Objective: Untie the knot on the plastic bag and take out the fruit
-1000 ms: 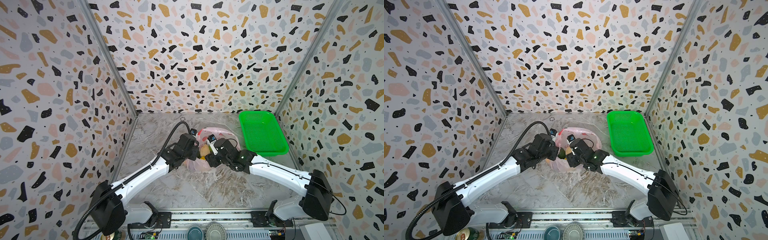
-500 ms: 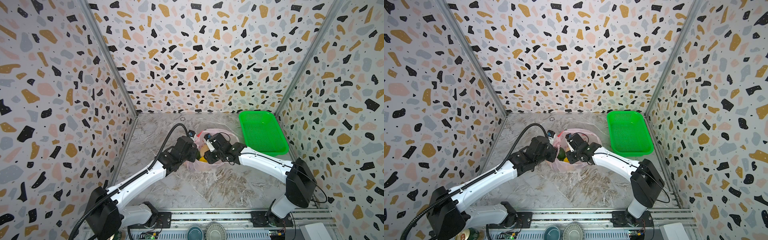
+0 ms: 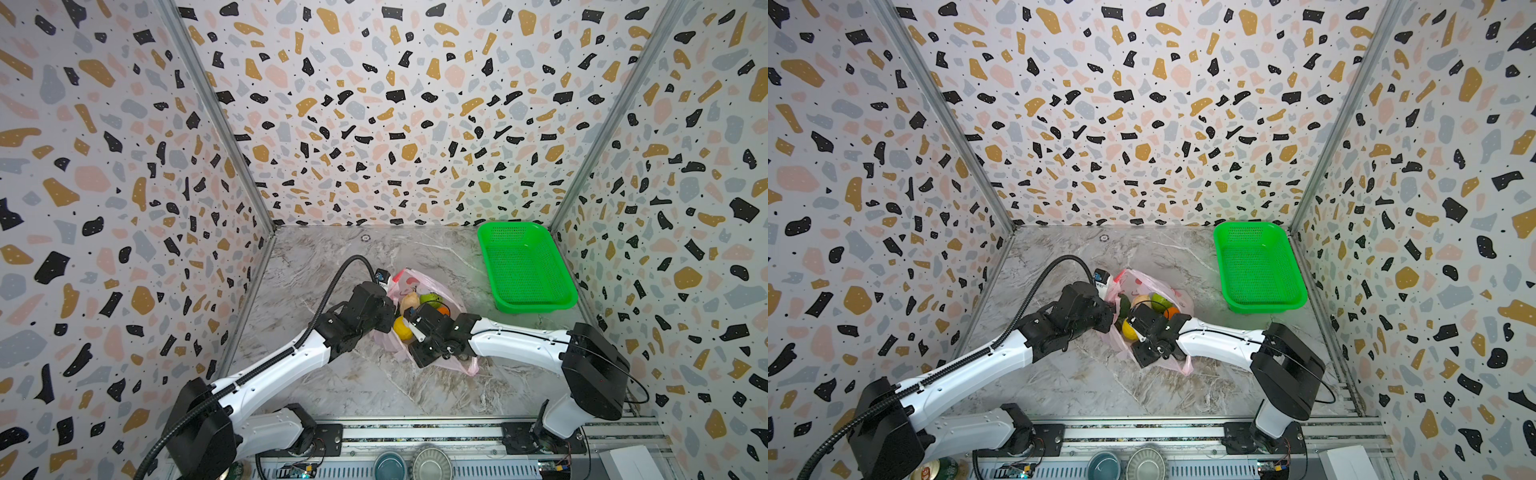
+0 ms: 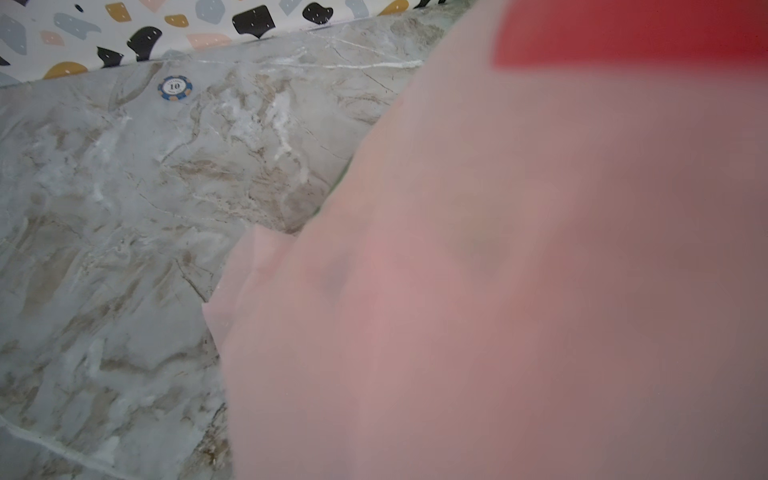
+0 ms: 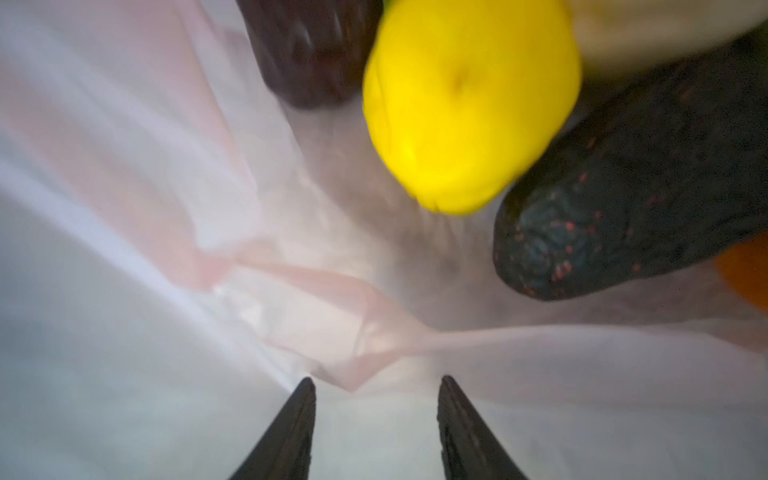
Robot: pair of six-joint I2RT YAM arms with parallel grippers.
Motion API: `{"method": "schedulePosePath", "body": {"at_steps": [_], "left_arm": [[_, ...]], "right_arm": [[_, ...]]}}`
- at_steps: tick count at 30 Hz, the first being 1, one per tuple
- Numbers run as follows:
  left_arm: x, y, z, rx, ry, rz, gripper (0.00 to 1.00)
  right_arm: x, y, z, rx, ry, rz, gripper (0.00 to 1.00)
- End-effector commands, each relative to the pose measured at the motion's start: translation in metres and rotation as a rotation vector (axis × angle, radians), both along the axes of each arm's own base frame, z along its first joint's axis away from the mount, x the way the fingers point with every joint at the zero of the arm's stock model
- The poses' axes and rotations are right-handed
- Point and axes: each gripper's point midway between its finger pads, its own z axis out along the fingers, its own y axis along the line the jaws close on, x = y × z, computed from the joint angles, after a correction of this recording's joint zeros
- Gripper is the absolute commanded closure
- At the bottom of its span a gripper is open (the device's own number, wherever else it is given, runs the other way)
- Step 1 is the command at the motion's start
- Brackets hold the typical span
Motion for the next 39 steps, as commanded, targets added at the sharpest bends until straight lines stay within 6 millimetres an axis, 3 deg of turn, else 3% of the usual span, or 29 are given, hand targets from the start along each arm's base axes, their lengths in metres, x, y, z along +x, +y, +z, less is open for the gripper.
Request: {"method": "schedulePosePath", "body": {"at_steps": [1, 6, 15, 20, 27, 32, 35, 39], "left_arm": [[-0.002, 0.002, 0.009, -0.039, -0.039, 0.011, 1.0], [-0.015, 0.018, -0.001, -0.01, -0.025, 0.032, 1.0], [-0.017, 0.032, 0.002, 0.061, -0.061, 0.051, 1.0], [-0.02, 0.036, -0.002, 0.088, -0.054, 0.043, 1.0], [-0.022, 0.036, -0.006, 0.078, -0.066, 0.034, 1.0], [-0.019, 0.033, -0.006, 0.071, -0.087, 0.021, 1.0], [-0.014, 0.029, -0.003, 0.066, -0.123, 0.012, 1.0], [-0.003, 0.021, 0.009, 0.069, -0.174, -0.001, 1.0]], "right_arm": [[-0.013, -0.005, -0.006, -0.014, 0.063, -0.007, 0.49], [0.003, 0.008, 0.019, 0.021, 0.02, -0.022, 0.42], [0.061, 0.059, 0.064, 0.244, 0.023, -0.08, 0.39], [0.098, 0.07, 0.068, 0.26, -0.095, -0.171, 0.36], [0.167, 0.04, 0.072, 0.281, -0.327, -0.404, 0.28], [0.219, -0.003, 0.071, 0.226, -0.49, -0.592, 0.23], [0.24, -0.033, 0.075, 0.171, -0.583, -0.677, 0.22], [0.251, -0.073, 0.09, 0.107, -0.675, -0.746, 0.21]]}}
